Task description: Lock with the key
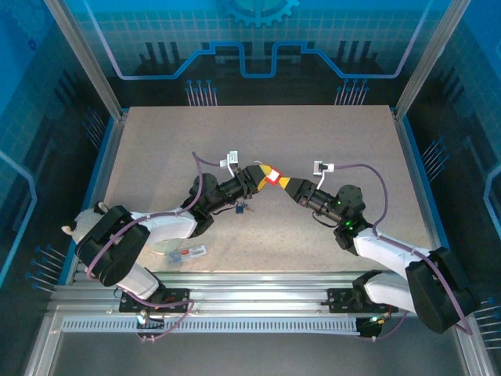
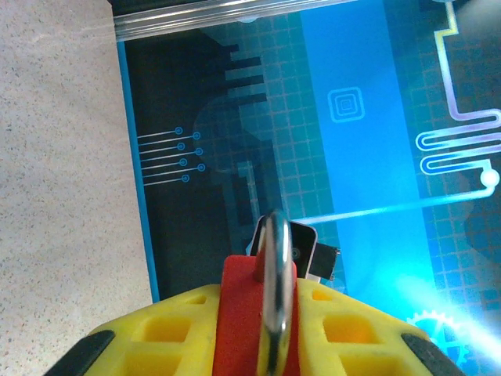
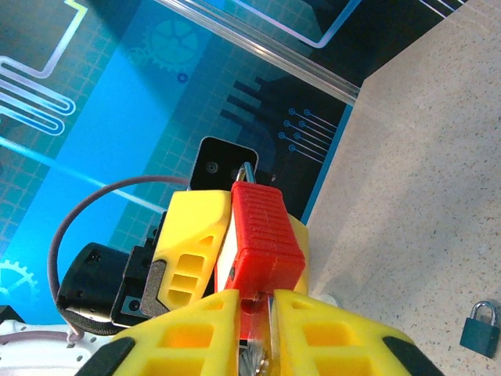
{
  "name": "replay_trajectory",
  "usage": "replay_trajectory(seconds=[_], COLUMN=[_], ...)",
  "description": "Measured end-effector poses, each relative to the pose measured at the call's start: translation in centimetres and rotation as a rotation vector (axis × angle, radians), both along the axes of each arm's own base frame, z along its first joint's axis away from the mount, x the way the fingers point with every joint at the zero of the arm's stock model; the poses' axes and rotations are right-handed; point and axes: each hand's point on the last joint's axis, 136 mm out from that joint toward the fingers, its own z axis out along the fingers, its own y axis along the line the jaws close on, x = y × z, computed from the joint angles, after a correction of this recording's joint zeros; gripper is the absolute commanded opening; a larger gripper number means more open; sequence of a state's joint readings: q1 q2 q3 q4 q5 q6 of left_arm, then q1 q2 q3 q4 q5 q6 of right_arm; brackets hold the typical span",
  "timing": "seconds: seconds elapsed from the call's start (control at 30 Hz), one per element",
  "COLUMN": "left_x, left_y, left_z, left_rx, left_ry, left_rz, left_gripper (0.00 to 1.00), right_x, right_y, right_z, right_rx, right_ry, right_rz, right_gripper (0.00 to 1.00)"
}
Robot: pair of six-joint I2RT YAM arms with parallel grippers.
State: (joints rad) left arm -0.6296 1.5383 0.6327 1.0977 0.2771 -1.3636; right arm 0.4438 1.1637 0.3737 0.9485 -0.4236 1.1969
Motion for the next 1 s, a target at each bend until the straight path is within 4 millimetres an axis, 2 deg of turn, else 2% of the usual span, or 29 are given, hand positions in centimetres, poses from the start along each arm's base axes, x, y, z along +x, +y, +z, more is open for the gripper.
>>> replay_trajectory(seconds=[0.3,0.53,1.0], left_x=[0.0,0.5,0.9], left_y=[0.2,0.2,0.4], left_z=[-0.1,-0.9,-1.2], left_rx=[-0.024,-0.054,-0.077], left_ry=[-0.001,0.007,0.003], left_rz=[0.008,0.025,0.042], left_gripper=[0.0,0.0,0.0], right_x=[0.1,0.7,1.1], right_y=[0.0,0.0,0.2], right_z=[-0.1,-0.9,-1.1], right_rx=[0.001,0.01,0.028], right_ry=[0.001,0.037,0.035], right_rz=[-0.003,-0.019,-0.04], right_gripper=[0.13,0.0,0.0])
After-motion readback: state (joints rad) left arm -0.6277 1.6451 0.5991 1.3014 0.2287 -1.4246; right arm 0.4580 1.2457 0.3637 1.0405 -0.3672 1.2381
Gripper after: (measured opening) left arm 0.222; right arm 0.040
